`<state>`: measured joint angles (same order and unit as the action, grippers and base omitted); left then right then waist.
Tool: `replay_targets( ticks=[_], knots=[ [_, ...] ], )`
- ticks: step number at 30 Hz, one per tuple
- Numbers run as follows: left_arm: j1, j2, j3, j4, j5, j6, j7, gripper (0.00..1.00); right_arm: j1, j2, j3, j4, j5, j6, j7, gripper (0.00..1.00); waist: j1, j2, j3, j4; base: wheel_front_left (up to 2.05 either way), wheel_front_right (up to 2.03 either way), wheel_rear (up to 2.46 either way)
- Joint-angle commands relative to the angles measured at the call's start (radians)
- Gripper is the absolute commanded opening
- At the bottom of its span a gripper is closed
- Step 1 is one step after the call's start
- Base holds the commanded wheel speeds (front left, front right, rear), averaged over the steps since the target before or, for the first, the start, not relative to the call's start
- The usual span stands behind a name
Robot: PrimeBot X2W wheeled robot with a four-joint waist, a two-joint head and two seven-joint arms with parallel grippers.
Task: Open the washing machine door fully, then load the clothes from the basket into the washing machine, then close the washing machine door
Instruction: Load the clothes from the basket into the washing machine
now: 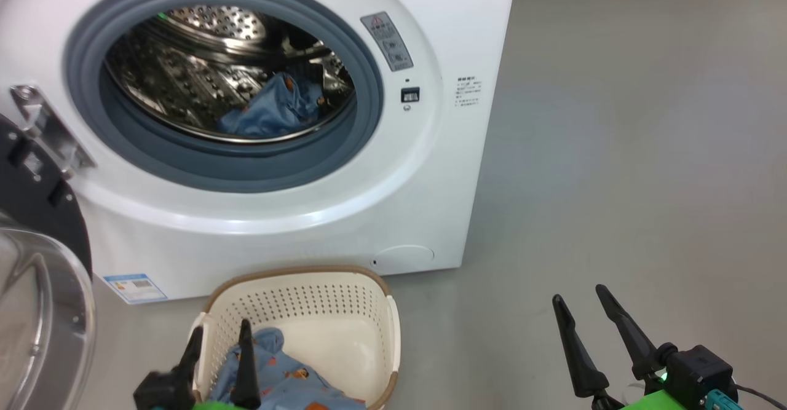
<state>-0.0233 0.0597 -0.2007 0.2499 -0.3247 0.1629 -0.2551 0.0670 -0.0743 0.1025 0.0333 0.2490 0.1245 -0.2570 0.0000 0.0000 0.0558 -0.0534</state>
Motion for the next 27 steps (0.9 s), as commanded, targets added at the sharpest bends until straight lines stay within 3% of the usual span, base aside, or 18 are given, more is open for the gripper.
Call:
replay_targets(
  ticks=[1, 12, 27],
  knots=[
    [-0.002, 0.011, 0.042, -0.039, 0.01, 0.002, -0.007, 1.0, -0.002, -0.013, 0.019, -0.028, 0.004, 0.006, -0.005, 1.0, 0.0, 0.0, -0.027, 0.012, 0.0, 0.0, 0.0],
    [0.122, 0.005, 0.121, -0.159, 0.049, -0.031, -0.007, 1.0, 0.044, -0.031, 0.003, -0.021, 0.0, 0.006, -0.005, 1.0, 0.0, 0.0, -0.083, 0.0, 0.0, 0.0, 0.0],
    [0.211, -0.008, 0.141, -0.203, 0.063, -0.041, -0.007, 1.0, 0.093, -0.032, -0.043, -0.023, -0.002, 0.006, -0.005, 1.0, 0.0, 0.0, -0.105, -0.007, 0.0, 0.0, 0.0]
  ],
)
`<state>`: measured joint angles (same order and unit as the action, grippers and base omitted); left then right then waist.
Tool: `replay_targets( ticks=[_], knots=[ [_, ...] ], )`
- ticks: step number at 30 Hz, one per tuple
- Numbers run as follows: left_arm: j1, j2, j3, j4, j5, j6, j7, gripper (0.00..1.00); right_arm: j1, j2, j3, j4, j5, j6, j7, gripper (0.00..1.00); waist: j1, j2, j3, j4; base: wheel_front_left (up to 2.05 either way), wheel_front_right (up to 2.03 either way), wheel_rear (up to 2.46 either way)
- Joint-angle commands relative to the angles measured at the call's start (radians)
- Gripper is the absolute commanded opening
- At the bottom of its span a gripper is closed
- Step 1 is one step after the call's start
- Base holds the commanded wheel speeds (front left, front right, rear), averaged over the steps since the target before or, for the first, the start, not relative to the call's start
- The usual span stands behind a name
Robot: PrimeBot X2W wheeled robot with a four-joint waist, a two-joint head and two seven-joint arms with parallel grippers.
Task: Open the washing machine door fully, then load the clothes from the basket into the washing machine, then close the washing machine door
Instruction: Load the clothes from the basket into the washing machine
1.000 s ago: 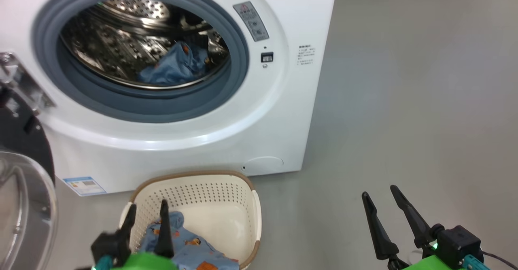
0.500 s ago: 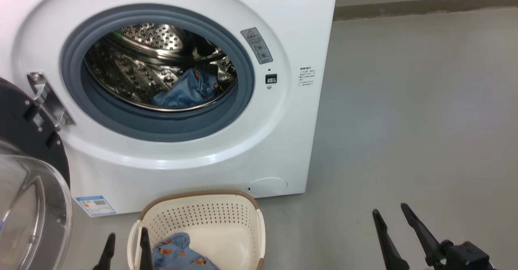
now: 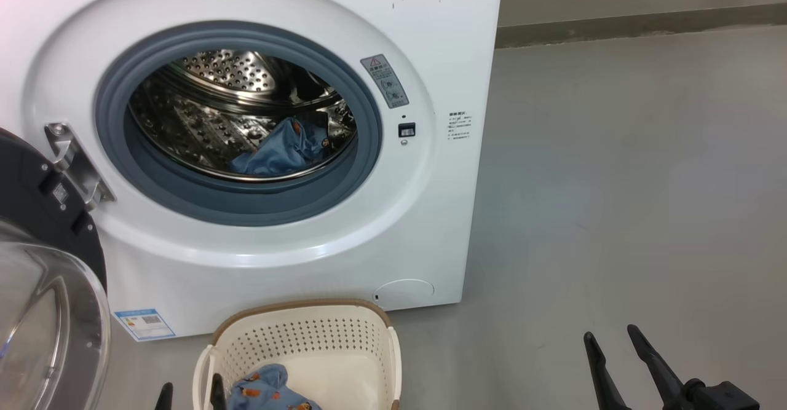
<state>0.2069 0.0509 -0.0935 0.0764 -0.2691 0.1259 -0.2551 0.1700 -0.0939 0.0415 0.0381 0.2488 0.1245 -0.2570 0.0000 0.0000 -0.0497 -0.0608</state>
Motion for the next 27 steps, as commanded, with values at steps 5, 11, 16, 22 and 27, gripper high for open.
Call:
replay_targets(
  ticks=[5, 11, 16, 22, 27],
  knots=[
    [-0.018, 0.0, 0.043, -0.03, 0.007, -0.007, -0.007, 1.0, -0.01, -0.011, 0.018, -0.028, -0.003, 0.006, -0.005, 1.0, 0.0, 0.0, 0.005, 0.004, 0.0, 0.0, 0.0],
    [-0.02, 0.0, 0.048, -0.028, 0.007, -0.01, -0.007, 1.0, -0.01, -0.01, 0.019, -0.028, -0.002, 0.006, -0.005, 1.0, 0.0, 0.0, 0.007, 0.007, 0.0, 0.0, 0.0],
    [-0.02, 0.0, 0.05, -0.027, 0.003, -0.008, -0.007, 1.0, -0.012, -0.01, 0.02, -0.028, -0.002, 0.006, -0.005, 1.0, 0.0, 0.0, 0.006, 0.008, 0.0, 0.0, 0.0],
    [-0.017, -0.001, 0.048, -0.029, -0.002, -0.004, -0.007, 1.0, -0.014, -0.009, 0.021, -0.03, -0.002, 0.006, -0.005, 1.0, 0.0, 0.0, 0.007, 0.009, 0.0, 0.0, 0.0],
    [-0.016, -0.001, 0.051, -0.032, -0.004, -0.003, -0.007, 1.0, -0.017, -0.009, 0.023, -0.032, -0.002, 0.006, -0.005, 1.0, 0.0, 0.0, 0.013, 0.008, 0.0, 0.0, 0.0]
  ],
)
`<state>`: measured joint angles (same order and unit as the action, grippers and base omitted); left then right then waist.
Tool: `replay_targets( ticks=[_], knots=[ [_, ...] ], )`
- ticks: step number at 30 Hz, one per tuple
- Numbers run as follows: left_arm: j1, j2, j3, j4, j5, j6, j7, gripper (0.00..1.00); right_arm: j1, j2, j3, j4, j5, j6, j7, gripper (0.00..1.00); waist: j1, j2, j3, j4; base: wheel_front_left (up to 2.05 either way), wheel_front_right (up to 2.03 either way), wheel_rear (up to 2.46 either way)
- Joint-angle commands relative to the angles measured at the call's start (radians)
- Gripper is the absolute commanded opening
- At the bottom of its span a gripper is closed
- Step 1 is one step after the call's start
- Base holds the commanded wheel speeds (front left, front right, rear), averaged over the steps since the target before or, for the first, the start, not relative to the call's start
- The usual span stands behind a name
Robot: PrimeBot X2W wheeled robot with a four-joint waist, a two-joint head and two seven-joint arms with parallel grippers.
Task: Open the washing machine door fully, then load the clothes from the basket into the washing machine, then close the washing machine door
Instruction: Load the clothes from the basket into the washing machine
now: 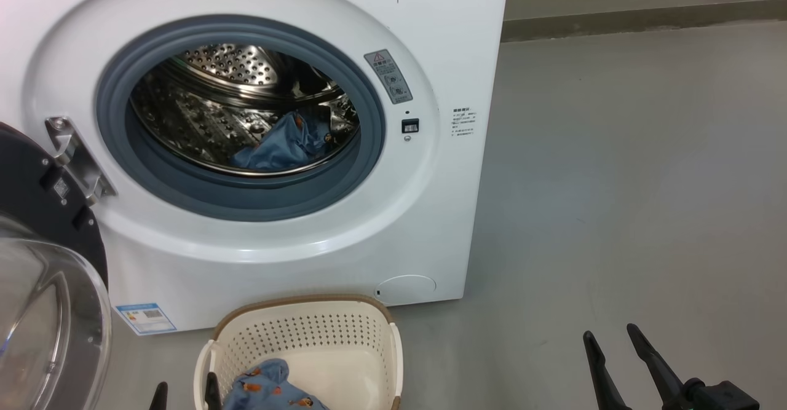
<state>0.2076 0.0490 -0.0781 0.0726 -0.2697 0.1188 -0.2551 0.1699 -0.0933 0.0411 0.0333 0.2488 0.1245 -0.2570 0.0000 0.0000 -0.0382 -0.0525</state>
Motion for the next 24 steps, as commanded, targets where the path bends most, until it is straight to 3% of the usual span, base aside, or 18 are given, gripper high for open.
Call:
replay_targets(
  ticks=[1, 10, 17, 24],
  knots=[
    [-0.016, 0.001, 0.037, -0.029, -0.005, 0.005, -0.007, 1.0, -0.017, -0.01, 0.023, -0.027, -0.001, 0.006, -0.005, 1.0, 0.0, 0.0, 0.002, -0.001, 0.0, 0.0, 0.0],
    [-0.013, 0.001, 0.036, -0.007, -0.019, 0.001, -0.007, 1.0, -0.021, -0.005, 0.024, -0.028, -0.001, 0.006, -0.005, 1.0, 0.0, 0.0, 0.014, -0.008, 0.0, 0.0, 0.0],
    [-0.048, 0.01, 0.015, 0.058, -0.047, -0.034, 0.024, 1.0, -0.032, 0.001, 0.033, -0.031, -0.004, 0.006, -0.005, 1.0, 0.0, 0.0, 0.049, -0.018, 0.0, 0.0, 0.0],
    [-0.148, 0.04, 0.025, 0.136, -0.096, -0.061, 0.128, 1.0, -0.095, 0.014, 0.043, -0.049, -0.015, 0.006, -0.005, 1.0, 0.0, 0.0, 0.185, -0.05, 0.0, 0.0, 0.0]
  ],
)
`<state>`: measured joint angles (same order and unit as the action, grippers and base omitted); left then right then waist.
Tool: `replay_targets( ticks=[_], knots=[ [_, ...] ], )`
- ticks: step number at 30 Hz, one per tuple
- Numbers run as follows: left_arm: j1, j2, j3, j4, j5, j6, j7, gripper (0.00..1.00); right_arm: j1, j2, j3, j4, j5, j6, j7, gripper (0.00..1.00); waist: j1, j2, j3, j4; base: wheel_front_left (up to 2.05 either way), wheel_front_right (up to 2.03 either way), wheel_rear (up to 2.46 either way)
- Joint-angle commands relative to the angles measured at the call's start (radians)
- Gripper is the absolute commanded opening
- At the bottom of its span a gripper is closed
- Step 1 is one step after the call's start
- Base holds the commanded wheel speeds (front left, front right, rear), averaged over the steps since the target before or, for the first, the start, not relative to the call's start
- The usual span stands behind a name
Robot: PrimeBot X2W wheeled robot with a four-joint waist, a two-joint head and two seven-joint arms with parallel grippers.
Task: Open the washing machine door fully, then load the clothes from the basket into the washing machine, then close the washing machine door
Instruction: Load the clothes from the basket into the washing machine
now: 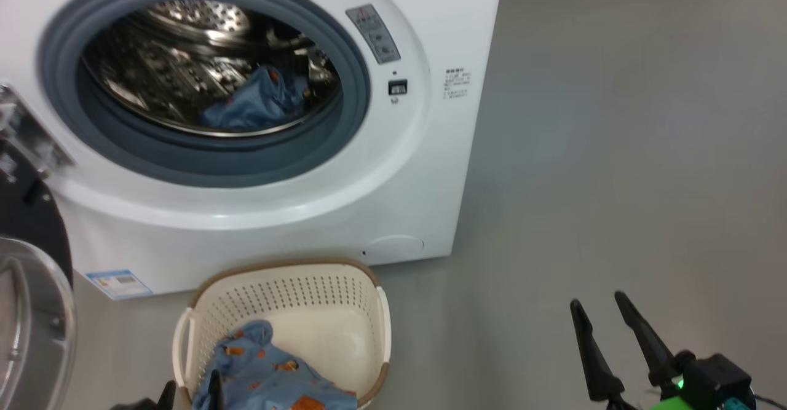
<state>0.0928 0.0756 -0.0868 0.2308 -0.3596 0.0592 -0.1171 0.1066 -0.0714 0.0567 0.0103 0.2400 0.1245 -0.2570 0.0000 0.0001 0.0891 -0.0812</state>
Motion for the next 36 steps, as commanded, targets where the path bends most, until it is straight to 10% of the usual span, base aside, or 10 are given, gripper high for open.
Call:
replay_targets(
  ticks=[1, 18, 36],
  knots=[
    [-0.048, 0.015, 0.034, -0.005, -0.016, -0.005, 0.01, 1.0, -0.043, -0.004, 0.03, -0.028, -0.007, 0.006, -0.005, 1.0, 0.0, -0.0001, 0.077, -0.028, 0.0, 0.0, 0.0],
    [-0.287, 0.103, 0.044, 0.316, -0.115, -0.045, 0.323, 1.0, -0.183, 0.021, 0.062, -0.037, -0.005, 0.006, -0.005, 1.0, 0.0, -0.0001, 0.293, -0.122, 0.0, 0.0, 0.0],
    [-0.498, 0.173, 0.032, 0.58, -0.119, -0.07, 0.362, 1.0, -0.245, 0.021, 0.073, -0.057, 0.011, 0.006, -0.005, 1.0, 0.0, -0.0001, 0.418, -0.16, 0.0, 0.0, 0.0]
  ],
)
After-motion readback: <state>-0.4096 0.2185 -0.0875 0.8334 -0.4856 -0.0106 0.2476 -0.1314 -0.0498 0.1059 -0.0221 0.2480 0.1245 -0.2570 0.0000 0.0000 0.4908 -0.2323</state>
